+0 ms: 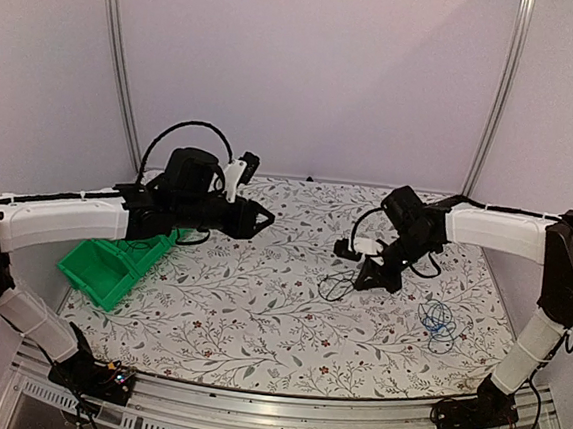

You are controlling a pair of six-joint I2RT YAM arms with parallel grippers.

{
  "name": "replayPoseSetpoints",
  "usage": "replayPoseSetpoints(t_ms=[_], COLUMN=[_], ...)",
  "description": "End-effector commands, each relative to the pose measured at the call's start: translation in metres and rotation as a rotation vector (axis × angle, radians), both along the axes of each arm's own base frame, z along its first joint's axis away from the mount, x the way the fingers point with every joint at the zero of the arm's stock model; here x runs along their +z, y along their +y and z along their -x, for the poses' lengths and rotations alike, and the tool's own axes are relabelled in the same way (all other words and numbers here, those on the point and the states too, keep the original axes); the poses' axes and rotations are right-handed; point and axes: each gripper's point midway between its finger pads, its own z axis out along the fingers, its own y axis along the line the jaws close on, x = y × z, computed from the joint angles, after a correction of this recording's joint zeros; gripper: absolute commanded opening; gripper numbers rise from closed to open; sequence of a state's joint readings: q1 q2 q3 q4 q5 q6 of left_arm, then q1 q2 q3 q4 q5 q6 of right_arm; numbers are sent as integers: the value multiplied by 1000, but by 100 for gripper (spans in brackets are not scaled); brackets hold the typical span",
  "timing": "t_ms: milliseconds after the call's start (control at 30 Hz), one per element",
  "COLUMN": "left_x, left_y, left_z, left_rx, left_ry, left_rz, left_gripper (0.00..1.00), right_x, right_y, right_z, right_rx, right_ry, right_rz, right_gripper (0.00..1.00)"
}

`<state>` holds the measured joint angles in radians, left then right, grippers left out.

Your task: Untangle the cables

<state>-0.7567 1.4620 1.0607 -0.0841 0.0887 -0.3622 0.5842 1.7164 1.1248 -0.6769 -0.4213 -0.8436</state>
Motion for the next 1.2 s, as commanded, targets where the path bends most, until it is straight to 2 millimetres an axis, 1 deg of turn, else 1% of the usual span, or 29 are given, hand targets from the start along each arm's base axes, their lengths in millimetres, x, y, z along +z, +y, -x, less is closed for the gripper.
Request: replayPoseSetpoints(t_ms=[0, 33, 100, 133, 267, 367, 433, 500, 533, 567, 633, 700, 800, 900, 967, 1067, 1167], left_x=[17, 10, -2, -8, -29, -40, -46, -57, -69, -73, -94, -109, -132, -149, -163, -175, -180], left_y=[-26, -30, -40, -46, -65, -77, -84, -87, -88, -88, -89, -92, -103, -119, -125, -132, -134], left_z=[16, 16, 18, 19, 20, 22, 25, 23, 21, 19, 15, 11, 9, 8, 10, 16, 18], left_rx=[-109, -125, -157, -172, -193, -214, -226, -219, -207, -197, -172, -158, -172, -206, -222, -257, -264], left_ry=[-181, -166, -130, -116, -79, -59, -50, -25, -3, 11, 56, 97, 168, 230, 290, 340, 357], left_rz=[-8, -12, -11, -10, -2, 26, 42, 41, 27, 24, -1, -9, -19, -14, -26, -21, -15], left_gripper=[48, 48, 48, 48, 46, 45, 45, 45, 44, 44, 42, 40, 38, 40, 41, 42, 42], right_x=[123, 145, 163, 169, 181, 190, 196, 199, 200, 201, 201, 202, 201, 200, 201, 208, 224], right_y=[28, 33, 37, 38, 45, 50, 52, 53, 53, 53, 53, 52, 51, 52, 52, 52, 52], right_z=[-1, -3, -4, -4, -8, -11, -13, -14, -14, -15, -15, -14, -13, -13, -14, -14, -15], right_rx=[17, 20, 19, 17, 11, -4, -17, -18, -19, -20, -20, -20, -21, -21, -22, -22, -20], right_ry=[-46, -60, -51, -41, -5, 6, 10, 8, 6, 4, 2, 1, 3, 5, 3, -15, -49], right_rz=[-207, -236, -256, -259, -272, -299, -312, -317, -316, -315, -313, -311, -310, -309, -311, -320, -342], right_gripper=[0, 0, 0, 0, 0, 0, 0, 0, 0, 0, 0, 0, 0, 0, 0, 0, 0])
